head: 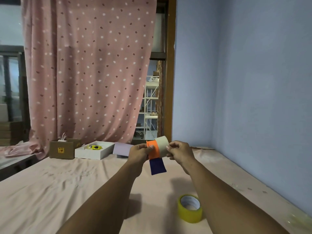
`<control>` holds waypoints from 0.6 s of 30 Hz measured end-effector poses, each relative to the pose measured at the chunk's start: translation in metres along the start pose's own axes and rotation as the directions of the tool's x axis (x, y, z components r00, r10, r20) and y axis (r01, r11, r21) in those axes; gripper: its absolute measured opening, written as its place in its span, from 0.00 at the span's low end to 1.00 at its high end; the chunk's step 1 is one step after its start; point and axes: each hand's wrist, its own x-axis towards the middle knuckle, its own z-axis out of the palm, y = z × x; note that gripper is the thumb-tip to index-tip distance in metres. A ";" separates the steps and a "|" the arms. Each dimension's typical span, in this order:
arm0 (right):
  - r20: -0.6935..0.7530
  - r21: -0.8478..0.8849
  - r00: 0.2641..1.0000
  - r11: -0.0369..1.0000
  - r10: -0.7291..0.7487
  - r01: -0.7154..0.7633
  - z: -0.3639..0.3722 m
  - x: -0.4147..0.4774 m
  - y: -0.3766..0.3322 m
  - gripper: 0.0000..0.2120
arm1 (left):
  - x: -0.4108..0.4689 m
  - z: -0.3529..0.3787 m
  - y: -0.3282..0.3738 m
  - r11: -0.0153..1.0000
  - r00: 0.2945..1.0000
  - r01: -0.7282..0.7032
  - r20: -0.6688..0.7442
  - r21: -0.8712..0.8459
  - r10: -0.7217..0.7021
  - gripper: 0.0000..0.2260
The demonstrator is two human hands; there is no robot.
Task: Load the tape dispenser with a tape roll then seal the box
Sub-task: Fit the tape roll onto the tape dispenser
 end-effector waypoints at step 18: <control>-0.033 -0.718 0.995 0.690 0.091 -0.087 0.004 0.023 0.090 0.20 | 0.028 0.015 -0.079 0.986 0.995 0.086 -0.052 0.143 -0.079 0.05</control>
